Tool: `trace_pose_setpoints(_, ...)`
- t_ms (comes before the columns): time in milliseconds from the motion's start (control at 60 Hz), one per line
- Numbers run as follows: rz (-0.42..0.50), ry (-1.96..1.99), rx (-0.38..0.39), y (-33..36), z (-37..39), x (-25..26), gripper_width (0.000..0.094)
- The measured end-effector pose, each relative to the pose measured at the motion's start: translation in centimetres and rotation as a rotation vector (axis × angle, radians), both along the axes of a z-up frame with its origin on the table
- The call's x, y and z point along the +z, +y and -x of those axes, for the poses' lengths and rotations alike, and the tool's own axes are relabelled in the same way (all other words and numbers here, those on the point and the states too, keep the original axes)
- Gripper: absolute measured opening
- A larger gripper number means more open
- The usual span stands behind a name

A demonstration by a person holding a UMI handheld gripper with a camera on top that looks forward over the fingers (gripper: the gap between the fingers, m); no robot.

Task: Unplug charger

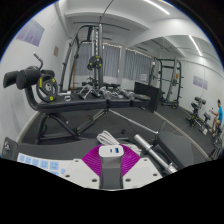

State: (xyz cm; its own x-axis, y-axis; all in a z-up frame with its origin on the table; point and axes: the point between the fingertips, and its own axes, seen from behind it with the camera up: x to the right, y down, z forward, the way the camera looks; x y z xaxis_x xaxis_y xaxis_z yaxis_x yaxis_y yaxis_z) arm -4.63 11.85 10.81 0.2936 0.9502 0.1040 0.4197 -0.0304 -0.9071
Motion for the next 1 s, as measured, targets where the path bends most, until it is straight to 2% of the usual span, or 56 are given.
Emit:
trace_pose_setpoints(217,-0.021,-0.125,-0.018,3.9,-0.2,-8.8,0.0252)
trace_pose_setpoints(400,0.012,-0.178,0.015,3.8,-0.3,-12.4,0.0361)
trace_pose_setpoints(433,0.014,-0.171,0.025,3.7,-0.2,-12.1,0.0448)
trace_pose_setpoints(517,0.012,-0.163,0.032,3.5,-0.6,-11.0,0.0781)
trace_pose_setpoints(550,0.01,-0.153,0.04,3.2,-0.8,-10.2,0.0865)
trace_pose_setpoints(733,0.01,-0.097,0.052,1.0,-5.5,-3.5,0.086)
trace_pose_setpoints(1000,0.009,-0.045,0.057,-5.8,-21.5,7.9,0.0856)
